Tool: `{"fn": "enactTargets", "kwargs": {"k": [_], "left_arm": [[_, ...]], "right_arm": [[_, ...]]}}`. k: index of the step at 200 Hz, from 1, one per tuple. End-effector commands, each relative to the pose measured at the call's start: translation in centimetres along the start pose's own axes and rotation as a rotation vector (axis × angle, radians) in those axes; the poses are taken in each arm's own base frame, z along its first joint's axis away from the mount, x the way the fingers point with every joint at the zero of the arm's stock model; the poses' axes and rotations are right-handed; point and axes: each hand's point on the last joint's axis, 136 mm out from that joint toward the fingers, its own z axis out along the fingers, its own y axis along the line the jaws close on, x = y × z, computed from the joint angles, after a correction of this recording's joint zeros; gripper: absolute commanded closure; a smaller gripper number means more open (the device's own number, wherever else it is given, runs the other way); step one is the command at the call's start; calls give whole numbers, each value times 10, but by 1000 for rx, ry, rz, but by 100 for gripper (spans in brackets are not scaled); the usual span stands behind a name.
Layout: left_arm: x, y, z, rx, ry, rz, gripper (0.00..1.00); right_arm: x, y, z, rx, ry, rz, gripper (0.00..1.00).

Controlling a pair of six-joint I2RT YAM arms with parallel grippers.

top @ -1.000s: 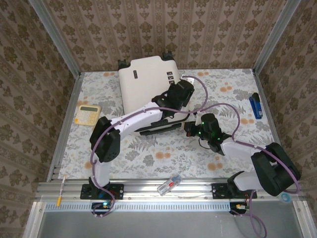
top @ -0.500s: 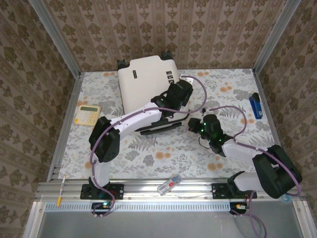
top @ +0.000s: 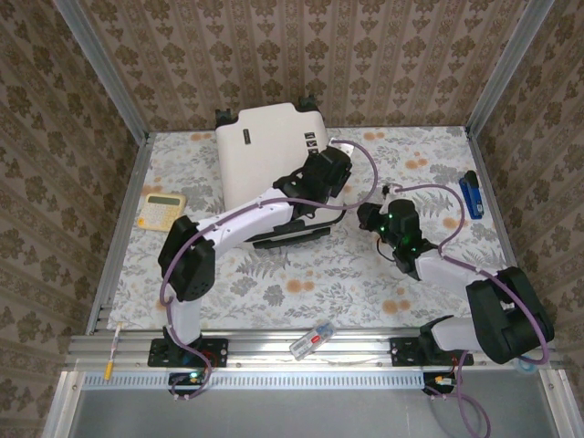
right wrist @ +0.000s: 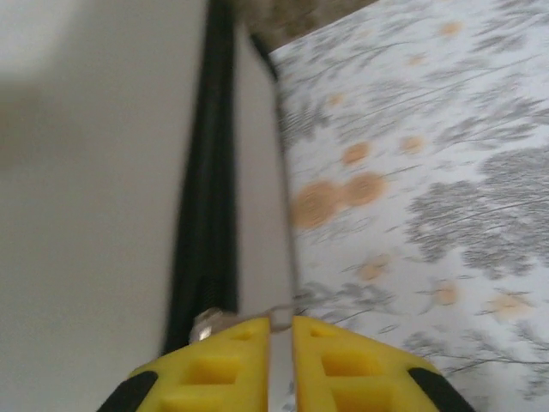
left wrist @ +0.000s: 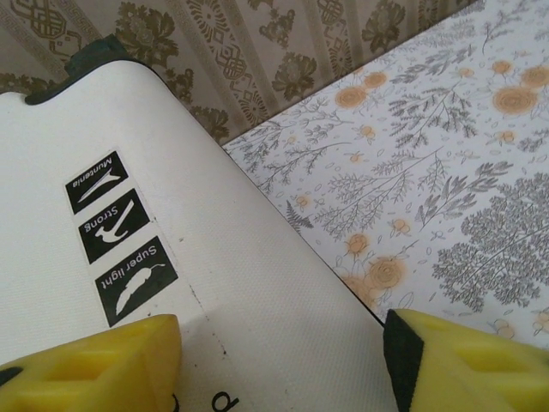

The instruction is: Pack the luggage

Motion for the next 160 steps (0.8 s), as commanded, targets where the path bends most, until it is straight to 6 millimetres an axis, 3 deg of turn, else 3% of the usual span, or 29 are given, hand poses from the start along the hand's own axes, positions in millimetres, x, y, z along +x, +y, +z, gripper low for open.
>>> {"fn": "enactTargets", "kwargs": {"k": [1,43,84,124,160], "left_arm": [[87,7,7,5,318,237,30],[42,20,-3,16,233,172,25],[14,23,-20,46,168,110,24],[11,28,-32,47,144,71,23],[14,32,-40,31,141,47,23]], "right_arm": [[34,31,-4,-185,90,-150,67],[70,48,-9,-265,130,-231,52],[88,56,1,-274,167,-291,49],[84,54,25,-235,138,-289,55],[62,68,26,-261,78,-281,64]]}}
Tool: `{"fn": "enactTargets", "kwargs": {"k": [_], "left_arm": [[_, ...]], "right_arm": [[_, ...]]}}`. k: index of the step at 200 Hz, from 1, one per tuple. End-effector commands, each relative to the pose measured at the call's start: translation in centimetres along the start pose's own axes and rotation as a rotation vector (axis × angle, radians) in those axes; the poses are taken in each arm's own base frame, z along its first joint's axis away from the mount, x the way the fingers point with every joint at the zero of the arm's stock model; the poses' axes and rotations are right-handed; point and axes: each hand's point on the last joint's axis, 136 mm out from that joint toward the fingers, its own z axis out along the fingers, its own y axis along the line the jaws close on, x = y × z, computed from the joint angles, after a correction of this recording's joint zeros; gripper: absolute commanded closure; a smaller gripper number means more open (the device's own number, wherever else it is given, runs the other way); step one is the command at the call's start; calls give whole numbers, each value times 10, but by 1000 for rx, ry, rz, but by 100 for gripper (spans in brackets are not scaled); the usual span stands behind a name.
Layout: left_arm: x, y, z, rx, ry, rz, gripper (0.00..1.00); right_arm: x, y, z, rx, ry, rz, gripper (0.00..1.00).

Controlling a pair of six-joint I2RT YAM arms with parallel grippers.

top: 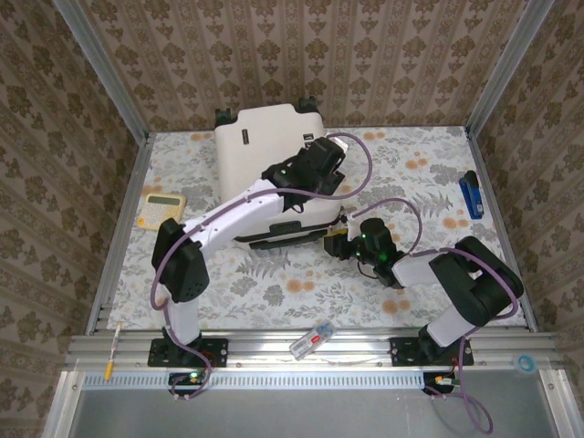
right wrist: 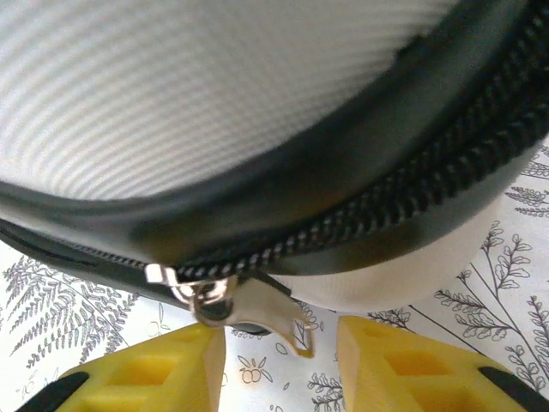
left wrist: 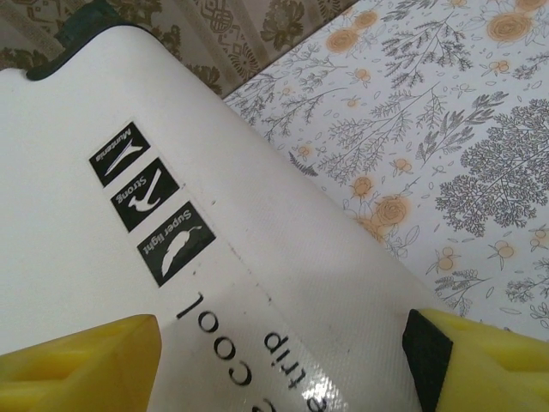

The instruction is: Pack the luggage

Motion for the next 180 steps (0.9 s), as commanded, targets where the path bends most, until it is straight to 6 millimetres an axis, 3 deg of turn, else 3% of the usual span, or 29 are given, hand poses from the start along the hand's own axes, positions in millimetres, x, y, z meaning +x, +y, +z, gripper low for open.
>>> {"fn": "enactTargets", "kwargs": {"k": [1,52,68,79,116,158,180], "left_arm": [[13,14,-16,-27,38,-18,23],[22,23,-24,-69,41,-21,22],[23,24,-26,-68,39,-26,23],[22,24,-27,-63,32,-32,23],[23,26,-32,-60,16,-40,22],[22,26,-36,-52,-1,-41,22],[23,25,-35,-47,1,-38,22]], "right_arm": [[-49,10,0,-7,-145,-34,64],[-81,23,-23,-8,-204,-84,75],[-93,31,-31,-18,-219,-108,84],[-99,33,-34,-19,-223,-119,100],[-121,51,-50,-69,-258,-151,100],[-108,45,-42,-58,-221,-133,100],[-129,51,-48,-56,-260,-150,100]]}}
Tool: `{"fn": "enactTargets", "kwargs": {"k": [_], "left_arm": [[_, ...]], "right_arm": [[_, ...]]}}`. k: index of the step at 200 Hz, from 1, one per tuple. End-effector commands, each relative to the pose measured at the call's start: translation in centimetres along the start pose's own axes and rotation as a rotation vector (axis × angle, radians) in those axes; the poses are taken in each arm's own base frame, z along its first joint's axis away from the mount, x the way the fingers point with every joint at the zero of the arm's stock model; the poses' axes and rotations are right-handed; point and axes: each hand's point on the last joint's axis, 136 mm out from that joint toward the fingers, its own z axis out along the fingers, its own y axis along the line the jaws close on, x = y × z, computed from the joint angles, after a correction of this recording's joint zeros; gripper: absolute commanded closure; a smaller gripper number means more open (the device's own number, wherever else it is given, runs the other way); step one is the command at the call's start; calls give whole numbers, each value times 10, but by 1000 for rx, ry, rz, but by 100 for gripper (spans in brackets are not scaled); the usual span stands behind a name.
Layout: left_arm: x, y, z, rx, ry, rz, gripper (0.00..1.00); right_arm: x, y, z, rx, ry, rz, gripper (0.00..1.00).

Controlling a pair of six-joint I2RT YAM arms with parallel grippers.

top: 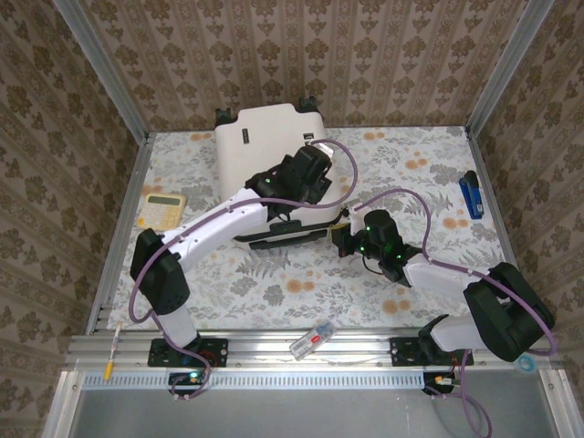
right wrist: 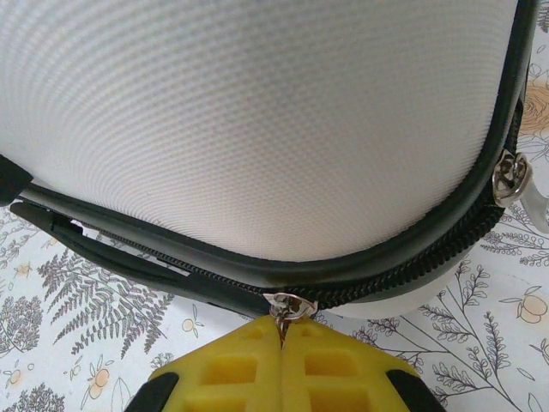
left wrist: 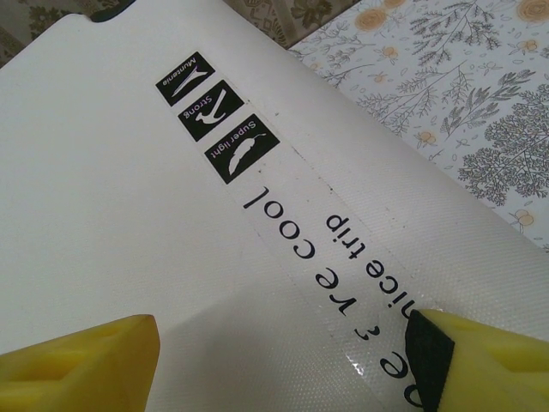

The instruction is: Pack the luggage

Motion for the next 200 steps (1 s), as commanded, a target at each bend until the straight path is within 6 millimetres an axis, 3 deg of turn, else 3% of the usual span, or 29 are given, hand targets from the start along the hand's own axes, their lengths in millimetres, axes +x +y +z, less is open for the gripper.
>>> {"fn": "enactTargets", "kwargs": {"k": [1,28,50,127,146,200], "left_arm": [[0,7,-8,-10,-8,-7,22],[0,7,-8,-12,-5,-6,22],[3,8,-8,-15,-2,-10,22],[0,3,-3,3,-8,-9,22],[-4,-2,0,12,-15,-16,22],[-54,-26,9,-3,-107,-7,16]], "right_arm": [[-97,28,-20,-63,-274,-88,100],[-124,36,-26,-67,-313,-113,100],[-127,36,-23,-68,-309,-105,100],[-70,17,4,-49,-175,-37,100],[-67,15,7,-48,-184,-15,100],[-64,13,13,-63,-213,69,100]]}}
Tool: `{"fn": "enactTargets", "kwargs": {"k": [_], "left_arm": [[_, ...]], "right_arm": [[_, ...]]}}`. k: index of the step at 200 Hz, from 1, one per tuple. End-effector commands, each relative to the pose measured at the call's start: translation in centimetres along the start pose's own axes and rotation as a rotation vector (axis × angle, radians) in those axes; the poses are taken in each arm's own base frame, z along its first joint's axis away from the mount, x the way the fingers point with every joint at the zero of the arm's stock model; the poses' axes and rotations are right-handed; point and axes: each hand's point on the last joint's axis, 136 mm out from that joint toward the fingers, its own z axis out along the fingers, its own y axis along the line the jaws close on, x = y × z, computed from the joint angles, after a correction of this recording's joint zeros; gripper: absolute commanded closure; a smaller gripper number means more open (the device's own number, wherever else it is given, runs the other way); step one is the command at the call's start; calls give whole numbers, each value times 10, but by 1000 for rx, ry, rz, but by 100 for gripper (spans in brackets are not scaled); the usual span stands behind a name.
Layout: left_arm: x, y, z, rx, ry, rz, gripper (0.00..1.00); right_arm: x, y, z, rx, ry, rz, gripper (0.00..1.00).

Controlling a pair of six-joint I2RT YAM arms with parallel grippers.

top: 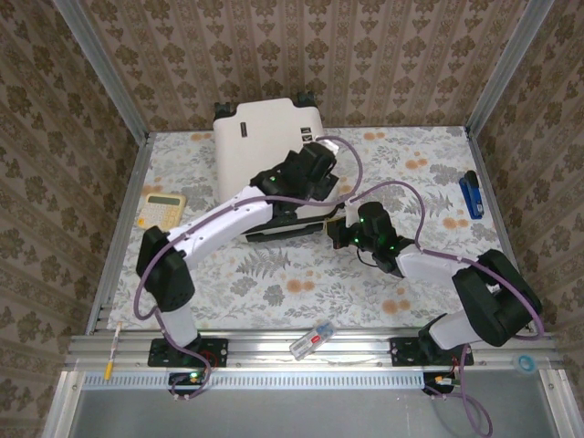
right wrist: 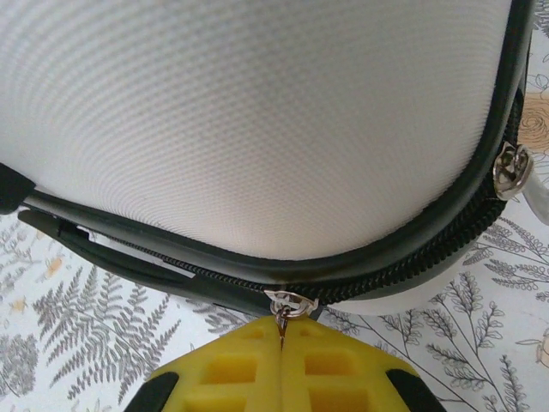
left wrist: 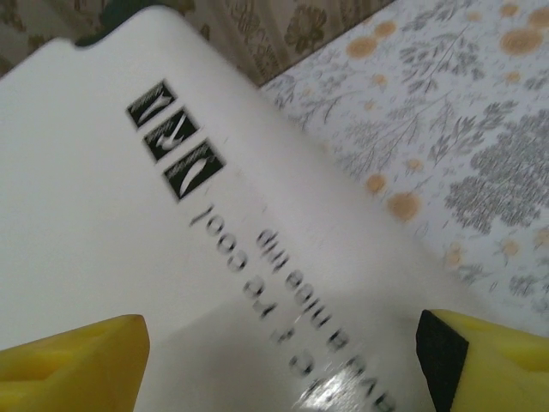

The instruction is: Pack the luggage

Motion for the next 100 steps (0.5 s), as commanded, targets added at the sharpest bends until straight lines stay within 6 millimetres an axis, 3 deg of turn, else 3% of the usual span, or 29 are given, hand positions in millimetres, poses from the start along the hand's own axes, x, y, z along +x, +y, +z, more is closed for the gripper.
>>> {"fn": "enactTargets", "kwargs": {"k": [1,24,54,100], "left_arm": [[-28,-14,7,-14,-55,9,16],[-29,-18,31,-86,-14,36,16],[-5,-7,58,-248,118,132,21],[32,13,60,-337,251,171,29]], "right_arm": [[-50,17,-7,-71,-206,15,100],[-50,18,-12,-78,-222,35,100],[-46,7,-12,-18,-212,51,100],[-57,-17,-19,137,-239,88,100]]}}
